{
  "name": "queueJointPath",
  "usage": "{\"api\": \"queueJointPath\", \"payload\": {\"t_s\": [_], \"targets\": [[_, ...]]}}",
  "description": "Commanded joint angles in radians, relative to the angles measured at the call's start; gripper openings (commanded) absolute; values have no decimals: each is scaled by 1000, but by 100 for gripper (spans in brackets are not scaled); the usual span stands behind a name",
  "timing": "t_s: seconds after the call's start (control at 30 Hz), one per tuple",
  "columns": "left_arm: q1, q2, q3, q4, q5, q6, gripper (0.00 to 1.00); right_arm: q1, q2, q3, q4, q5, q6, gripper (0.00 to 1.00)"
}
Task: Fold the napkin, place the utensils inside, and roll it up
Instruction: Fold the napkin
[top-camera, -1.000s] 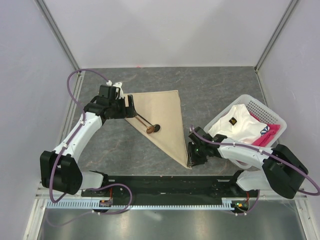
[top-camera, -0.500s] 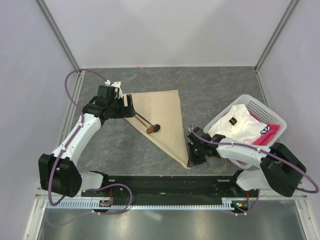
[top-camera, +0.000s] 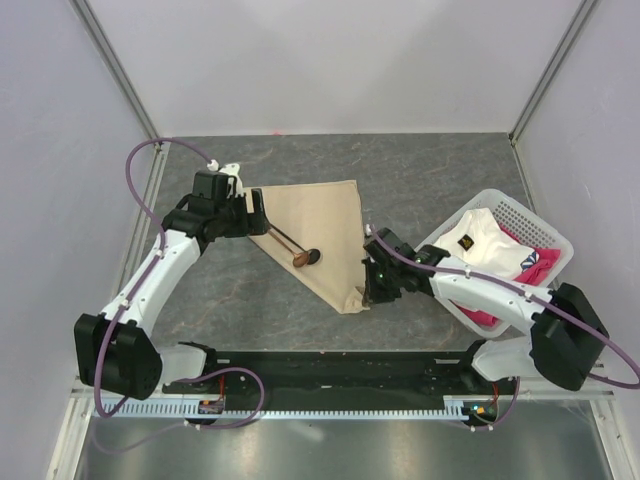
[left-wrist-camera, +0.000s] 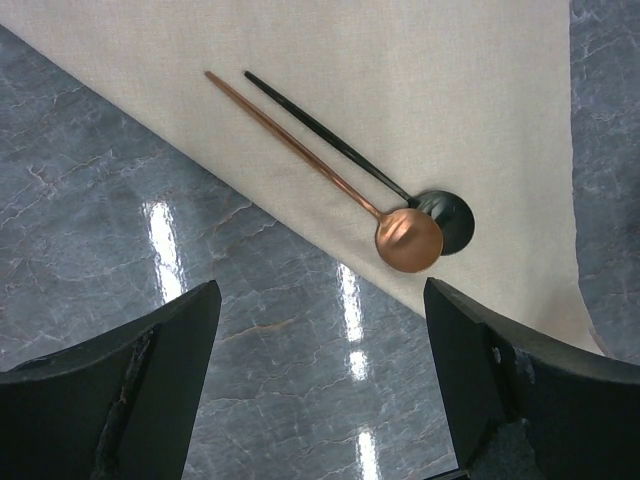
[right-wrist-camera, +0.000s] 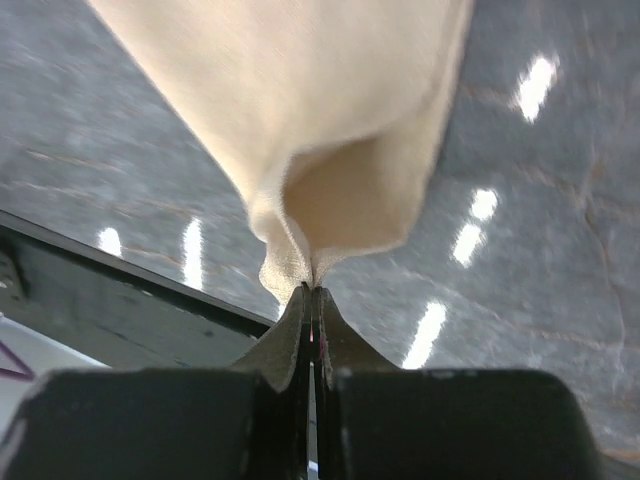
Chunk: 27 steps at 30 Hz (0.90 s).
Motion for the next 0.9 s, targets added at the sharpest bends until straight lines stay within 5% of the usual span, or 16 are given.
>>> {"api": "queueJointPath", "payload": {"t_s": [0.0,0.87], "targets": [[0,-39,-6,15,-2,26,90,6,71,146,63,38,-59,0],[5,-40,-8,22,-7,24,90,63,595,707,326,-128,-219,0]]}}
